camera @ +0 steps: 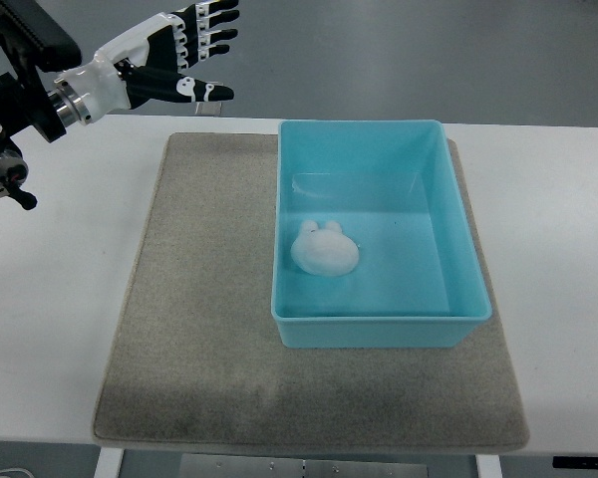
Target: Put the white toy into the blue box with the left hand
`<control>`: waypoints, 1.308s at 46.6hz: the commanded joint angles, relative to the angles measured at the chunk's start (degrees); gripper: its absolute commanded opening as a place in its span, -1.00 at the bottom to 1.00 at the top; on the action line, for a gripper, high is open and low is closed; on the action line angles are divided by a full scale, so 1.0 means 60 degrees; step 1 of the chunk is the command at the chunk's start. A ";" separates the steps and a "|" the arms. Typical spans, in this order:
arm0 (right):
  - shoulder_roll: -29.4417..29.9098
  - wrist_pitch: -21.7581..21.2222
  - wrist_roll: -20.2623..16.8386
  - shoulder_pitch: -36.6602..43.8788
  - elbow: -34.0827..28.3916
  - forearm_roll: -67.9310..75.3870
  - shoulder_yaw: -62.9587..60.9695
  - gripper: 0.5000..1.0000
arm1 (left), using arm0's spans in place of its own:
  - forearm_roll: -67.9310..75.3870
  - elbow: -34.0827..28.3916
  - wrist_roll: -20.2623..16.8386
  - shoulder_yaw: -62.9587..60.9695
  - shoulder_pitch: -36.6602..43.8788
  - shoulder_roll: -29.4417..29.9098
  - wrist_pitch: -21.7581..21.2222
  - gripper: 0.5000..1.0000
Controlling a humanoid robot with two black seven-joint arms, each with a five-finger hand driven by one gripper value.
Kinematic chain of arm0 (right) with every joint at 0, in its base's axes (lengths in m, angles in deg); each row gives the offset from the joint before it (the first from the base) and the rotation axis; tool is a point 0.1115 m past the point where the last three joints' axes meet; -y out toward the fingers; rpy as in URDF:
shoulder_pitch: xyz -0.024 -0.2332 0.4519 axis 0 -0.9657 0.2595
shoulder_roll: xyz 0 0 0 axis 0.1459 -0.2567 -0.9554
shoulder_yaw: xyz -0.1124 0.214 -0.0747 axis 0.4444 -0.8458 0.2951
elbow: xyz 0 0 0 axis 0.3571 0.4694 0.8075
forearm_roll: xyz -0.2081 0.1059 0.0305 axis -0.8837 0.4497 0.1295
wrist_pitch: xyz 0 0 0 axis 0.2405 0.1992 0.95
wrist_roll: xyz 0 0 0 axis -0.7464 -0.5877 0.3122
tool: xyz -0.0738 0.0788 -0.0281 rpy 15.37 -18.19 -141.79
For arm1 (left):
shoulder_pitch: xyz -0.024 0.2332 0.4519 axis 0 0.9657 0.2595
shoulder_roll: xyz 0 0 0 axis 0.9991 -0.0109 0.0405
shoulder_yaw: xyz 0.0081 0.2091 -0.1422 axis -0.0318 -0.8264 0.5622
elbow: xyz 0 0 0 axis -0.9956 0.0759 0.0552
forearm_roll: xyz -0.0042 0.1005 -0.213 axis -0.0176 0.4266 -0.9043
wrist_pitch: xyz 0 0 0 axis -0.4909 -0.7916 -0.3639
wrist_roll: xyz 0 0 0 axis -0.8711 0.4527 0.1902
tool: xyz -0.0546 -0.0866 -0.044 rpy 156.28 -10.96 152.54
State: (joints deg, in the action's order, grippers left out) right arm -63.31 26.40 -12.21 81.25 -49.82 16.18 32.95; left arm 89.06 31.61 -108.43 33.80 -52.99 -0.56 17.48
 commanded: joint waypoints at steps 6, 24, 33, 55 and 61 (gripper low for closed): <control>0.0000 -0.0006 0.0000 0.0001 0.0000 0.0000 0.0000 0.74 | -0.1809 -0.1365 0.0060 -0.0015 0.0560 0.0047 0.1615 0.99; 0.0000 -0.0006 0.0000 0.0001 0.0000 0.0000 0.0000 0.74 | -0.3290 -0.2113 0.0396 -0.0030 0.1644 0.0121 0.2571 0.99; 0.0000 -0.0006 0.0000 0.0001 0.0000 0.0000 0.0000 0.74 | -0.4314 -0.2128 0.1509 0.0000 0.1732 0.0033 0.2571 0.99; 0.0000 0.0008 0.0000 0.0001 0.0000 0.0000 0.0000 0.74 | -0.5443 -0.2099 0.2082 0.0044 0.2010 -0.0085 0.2571 0.99; 0.0000 -0.0006 0.0000 0.0001 0.0000 0.0000 0.0000 0.74 | -0.5575 -0.2069 0.2082 0.0014 0.2025 -0.0128 0.2571 0.99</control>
State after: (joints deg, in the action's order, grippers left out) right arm -63.31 26.41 -12.21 81.26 -49.82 16.18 32.95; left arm 55.73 19.00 -95.94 34.08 -40.86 -1.08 32.91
